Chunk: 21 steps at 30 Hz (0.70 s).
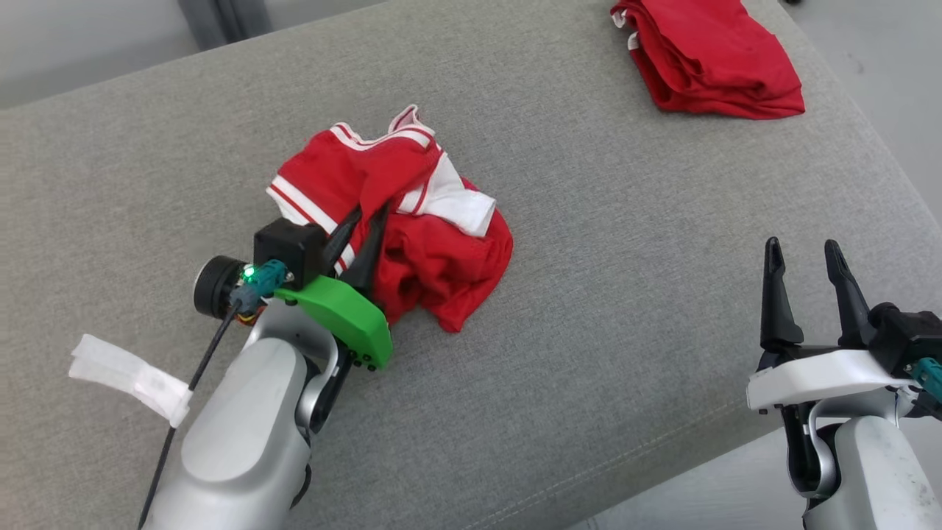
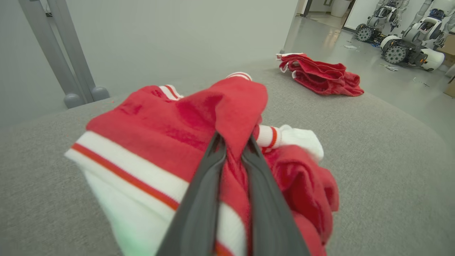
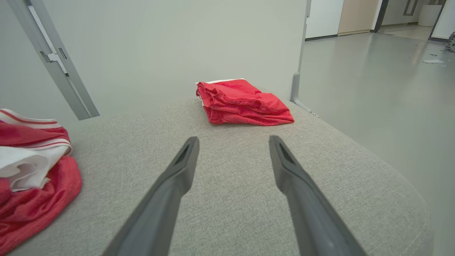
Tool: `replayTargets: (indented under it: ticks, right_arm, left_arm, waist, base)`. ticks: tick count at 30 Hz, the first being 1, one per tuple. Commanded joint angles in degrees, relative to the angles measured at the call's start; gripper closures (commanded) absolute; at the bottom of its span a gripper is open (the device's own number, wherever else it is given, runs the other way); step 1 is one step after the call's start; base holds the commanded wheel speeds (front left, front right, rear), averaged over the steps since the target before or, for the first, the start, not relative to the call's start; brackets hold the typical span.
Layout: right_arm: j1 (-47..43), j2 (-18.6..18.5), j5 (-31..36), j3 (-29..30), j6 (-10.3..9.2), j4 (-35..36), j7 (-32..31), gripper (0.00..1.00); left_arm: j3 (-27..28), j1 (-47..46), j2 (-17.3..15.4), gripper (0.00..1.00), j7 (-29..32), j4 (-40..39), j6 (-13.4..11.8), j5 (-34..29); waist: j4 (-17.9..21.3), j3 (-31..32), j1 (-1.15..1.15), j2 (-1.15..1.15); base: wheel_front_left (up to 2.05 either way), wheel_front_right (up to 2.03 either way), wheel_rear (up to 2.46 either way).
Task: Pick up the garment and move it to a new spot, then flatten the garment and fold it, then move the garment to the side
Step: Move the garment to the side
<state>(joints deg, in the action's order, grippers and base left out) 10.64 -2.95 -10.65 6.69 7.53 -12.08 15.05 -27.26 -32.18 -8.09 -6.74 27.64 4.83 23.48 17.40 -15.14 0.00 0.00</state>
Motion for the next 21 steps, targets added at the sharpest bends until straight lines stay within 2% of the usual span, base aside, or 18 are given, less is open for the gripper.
replayTargets:
  ticks: [1,5,12,21]
  right_arm:
    - [-0.1,-0.2,0.3,0.2,-0.08,-0.1,0.2,0.0]
    - [-1.0,-0.6,0.7,-0.2,-0.08,-0.4,0.2,0.0]
    - [-2.7,-1.2,1.3,-0.5,-0.08,0.1,0.2,0.0]
    - [-4.0,-2.0,1.6,-2.2,-0.07,0.4,0.2,0.0]
  left_arm:
    - [0.2,0.3,0.3,0.0,-1.2,0.4,0.2,-0.4]
    - [0.3,-0.4,0.7,0.0,-4.6,1.3,-0.1,-0.8]
    - [2.9,1.3,-0.8,0.0,-7.8,-0.3,-1.8,-0.9]
    - [10.3,8.6,-4.4,0.0,-8.5,-7.3,-4.4,-1.3]
  waist:
    - [-1.2,1.1,0.0,0.0]
    - [-3.2,3.2,0.0,0.0]
    - [-7.9,7.1,0.0,0.0]
    - [-14.2,10.7,0.0,0.0]
  base:
    - [0.0,0.0,0.0]
    - [0.0,0.0,0.0]
    - [0.0,0.0,0.0]
    - [0.0,0.0,0.0]
